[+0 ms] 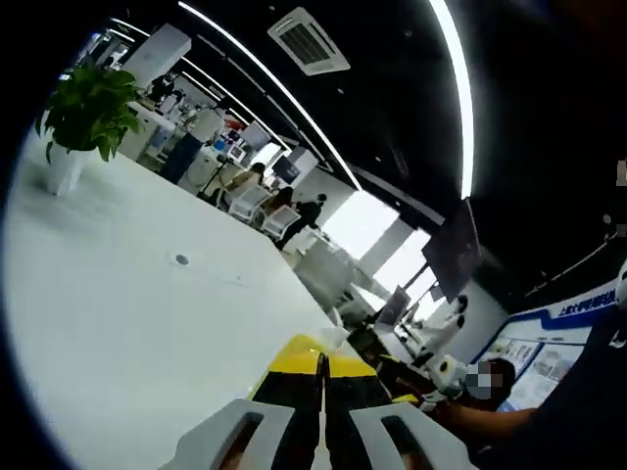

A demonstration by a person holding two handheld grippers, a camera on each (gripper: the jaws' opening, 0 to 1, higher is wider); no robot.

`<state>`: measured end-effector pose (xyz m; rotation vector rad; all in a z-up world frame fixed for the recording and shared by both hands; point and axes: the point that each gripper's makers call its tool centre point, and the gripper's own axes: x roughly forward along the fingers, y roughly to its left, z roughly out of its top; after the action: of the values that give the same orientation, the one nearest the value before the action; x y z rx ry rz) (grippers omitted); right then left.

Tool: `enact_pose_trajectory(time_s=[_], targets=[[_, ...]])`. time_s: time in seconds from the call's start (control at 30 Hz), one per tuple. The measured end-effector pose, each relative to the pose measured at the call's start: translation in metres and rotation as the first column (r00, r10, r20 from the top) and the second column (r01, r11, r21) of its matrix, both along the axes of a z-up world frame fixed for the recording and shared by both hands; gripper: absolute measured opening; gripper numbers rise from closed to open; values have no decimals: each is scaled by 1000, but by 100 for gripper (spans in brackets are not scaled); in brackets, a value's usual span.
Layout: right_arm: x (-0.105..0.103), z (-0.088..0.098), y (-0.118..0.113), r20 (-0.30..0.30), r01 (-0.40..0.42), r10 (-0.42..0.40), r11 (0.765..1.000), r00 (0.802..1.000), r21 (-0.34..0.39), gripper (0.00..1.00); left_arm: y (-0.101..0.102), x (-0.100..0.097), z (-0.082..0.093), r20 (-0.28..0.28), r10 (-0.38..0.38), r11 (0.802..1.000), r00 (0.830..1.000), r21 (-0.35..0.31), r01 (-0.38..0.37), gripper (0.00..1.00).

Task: Compare the silicone blocks by pressing each to a similar depth, holding the contact briefly, and releasing to observe deformation and rebound differences across the visible hardness samples.

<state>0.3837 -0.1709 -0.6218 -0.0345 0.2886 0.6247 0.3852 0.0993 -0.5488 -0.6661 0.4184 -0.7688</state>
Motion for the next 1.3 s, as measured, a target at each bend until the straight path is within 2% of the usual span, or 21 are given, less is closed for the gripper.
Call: enact_pose_trajectory(time_s=[0.2, 0.57, 0.67, 0.93, 1.1, 1.3], targets=[[-4, -7, 0, -13, 3, -3, 1000, 1000, -1, 97, 0, 2, -22, -53, 9, 999, 999, -32, -11, 0], [-9, -20, -2, -31, 2, -3, 1000, 1000, -22, 97, -3, 6, -62, -127, 10, 999, 992, -47, -16, 0], [-11, -22, -4, -31, 8, -8, 1000, 999, -21, 97, -2, 6, -74, -153, 14, 999, 988, -46, -21, 0], [-14, -31, -4, -46, 12, -13, 1000, 999, -29, 97, 3, 8, -101, -235, 46, 992, 971, -102, -72, 0], [-17, -34, -3, -52, 16, -18, 999, 998, -32, 97, 1, 11, -108, -257, 47, 992, 965, -103, -75, 0], [-21, -38, -5, -60, 19, -21, 999, 998, -41, 97, -5, 15, -128, -302, 47, 994, 952, -81, -75, 0]])
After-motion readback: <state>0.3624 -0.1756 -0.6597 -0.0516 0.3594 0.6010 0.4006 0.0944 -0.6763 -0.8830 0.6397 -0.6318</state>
